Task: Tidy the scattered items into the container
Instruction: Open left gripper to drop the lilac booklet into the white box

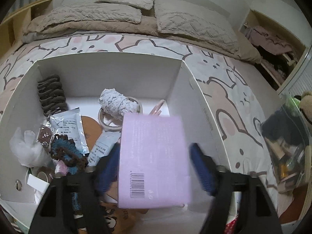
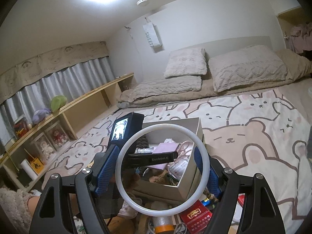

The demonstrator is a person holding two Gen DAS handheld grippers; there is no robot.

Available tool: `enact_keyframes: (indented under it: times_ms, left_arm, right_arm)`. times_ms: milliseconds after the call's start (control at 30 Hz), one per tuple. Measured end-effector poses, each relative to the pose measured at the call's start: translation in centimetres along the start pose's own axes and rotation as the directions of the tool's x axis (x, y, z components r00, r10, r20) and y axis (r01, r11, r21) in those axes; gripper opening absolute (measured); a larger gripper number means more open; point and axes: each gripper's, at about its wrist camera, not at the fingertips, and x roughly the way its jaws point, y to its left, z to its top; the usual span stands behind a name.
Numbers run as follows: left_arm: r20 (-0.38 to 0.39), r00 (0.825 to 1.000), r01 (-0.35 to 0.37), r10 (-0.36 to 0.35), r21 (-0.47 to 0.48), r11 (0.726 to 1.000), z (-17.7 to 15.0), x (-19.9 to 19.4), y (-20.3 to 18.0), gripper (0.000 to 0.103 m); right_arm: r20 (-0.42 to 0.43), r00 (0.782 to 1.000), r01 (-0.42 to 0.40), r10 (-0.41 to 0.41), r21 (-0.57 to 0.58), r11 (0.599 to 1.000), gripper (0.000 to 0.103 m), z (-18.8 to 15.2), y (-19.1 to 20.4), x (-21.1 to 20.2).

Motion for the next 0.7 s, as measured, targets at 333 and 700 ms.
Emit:
enact_keyframes:
  times_ms: [333,700]
  left_arm:
    - [0.053,0.999,-0.010,0.007,0.053,0.999,-0.6,-2.6,0.5,0.102]
    - [0.134,0.991,-0.011,-0.001,0.085,0.996,-1.8,-8.0,3.8,0.102]
  right_arm:
    - [-0.014,1.000,-0.007,0.007,0.012,1.000,0.080,-0.2,-0.4,0.4]
    - [-0.030,0.999,-0.011,0.011,0.008,1.000,0.080,0.5,0.5,1.9]
